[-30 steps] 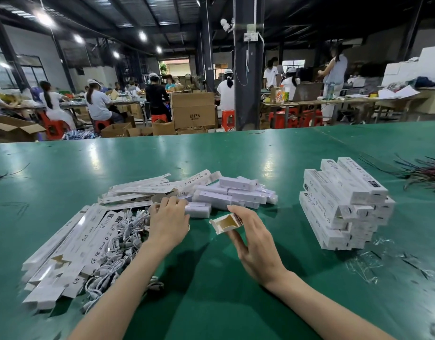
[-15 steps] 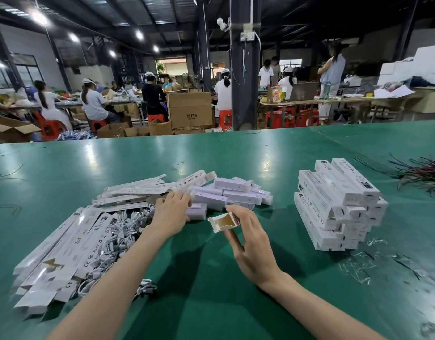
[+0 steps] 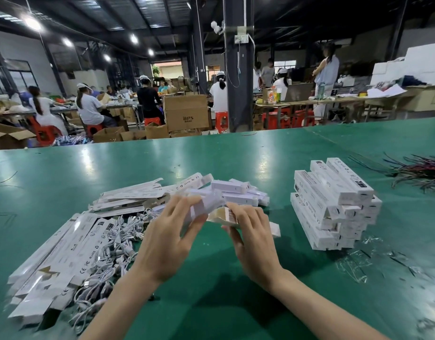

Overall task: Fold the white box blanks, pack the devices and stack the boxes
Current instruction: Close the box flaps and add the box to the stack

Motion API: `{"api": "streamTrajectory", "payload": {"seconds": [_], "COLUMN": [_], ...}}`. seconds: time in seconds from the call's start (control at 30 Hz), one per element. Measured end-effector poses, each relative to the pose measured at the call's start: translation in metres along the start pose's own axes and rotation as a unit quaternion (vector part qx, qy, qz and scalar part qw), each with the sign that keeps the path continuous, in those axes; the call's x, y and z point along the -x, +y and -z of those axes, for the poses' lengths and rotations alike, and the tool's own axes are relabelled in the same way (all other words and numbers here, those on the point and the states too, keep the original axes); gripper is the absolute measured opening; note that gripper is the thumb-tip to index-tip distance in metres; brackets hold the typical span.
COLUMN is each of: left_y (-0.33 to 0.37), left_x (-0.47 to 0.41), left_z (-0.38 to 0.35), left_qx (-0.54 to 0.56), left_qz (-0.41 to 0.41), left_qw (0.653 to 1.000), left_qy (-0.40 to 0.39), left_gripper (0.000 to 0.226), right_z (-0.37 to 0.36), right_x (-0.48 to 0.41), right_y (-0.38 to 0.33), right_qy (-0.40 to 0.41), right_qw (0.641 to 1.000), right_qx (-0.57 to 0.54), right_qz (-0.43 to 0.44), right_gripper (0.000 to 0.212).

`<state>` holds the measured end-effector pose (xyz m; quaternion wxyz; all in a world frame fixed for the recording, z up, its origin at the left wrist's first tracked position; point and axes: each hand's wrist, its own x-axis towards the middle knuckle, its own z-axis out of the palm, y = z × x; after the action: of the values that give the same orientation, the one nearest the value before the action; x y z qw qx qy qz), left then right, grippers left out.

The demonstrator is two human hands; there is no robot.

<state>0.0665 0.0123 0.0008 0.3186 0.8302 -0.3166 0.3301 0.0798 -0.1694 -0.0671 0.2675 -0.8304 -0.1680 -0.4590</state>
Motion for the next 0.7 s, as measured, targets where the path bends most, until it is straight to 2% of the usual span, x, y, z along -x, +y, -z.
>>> {"api": "streamTrajectory", "payload": {"seconds": [0.13,0.23,0.33,0.57,0.63,0.7], "left_y": [-0.004,-0.007,-0.009,-0.009,-0.010,-0.010], "left_x": [0.012,0.016,0.016,0.015,0.016,0.015], "left_z": [-0.002,0.002,0.007,0.017,0.019,0.020], "left_qx": [-0.039,-0.058,-0.081,-0.133,-0.158,-0.172], "left_qz": [0.019,0.028,0.020,0.005,-0.005,-0.017], "left_qw": [0.999,0.998,0.996,0.987,0.982,0.979], "left_qy": [-0.009,-0.025,-0.033,-0.088,-0.102,-0.112], "left_gripper": [0.023,0.024,0.022,0.025,0.022,0.028], "right_z": [0.005,0.004,0.003,0.002,0.002,0.002], "right_x": [-0.001,-0.002,-0.001,0.001,0.003,0.003], "right_y": [0.005,0.006,0.006,0.003,0.003,0.003], "right_qy": [-0.023,-0.027,-0.026,-0.057,-0.063,-0.065], "right_qw": [0.999,0.999,0.999,0.996,0.995,0.993], "right_qx": [0.019,0.022,0.028,0.035,0.047,0.058], "right_qz": [0.043,0.042,0.033,0.052,0.068,0.079], "right_gripper": [0.051,0.050,0.049,0.070,0.069,0.065]}}
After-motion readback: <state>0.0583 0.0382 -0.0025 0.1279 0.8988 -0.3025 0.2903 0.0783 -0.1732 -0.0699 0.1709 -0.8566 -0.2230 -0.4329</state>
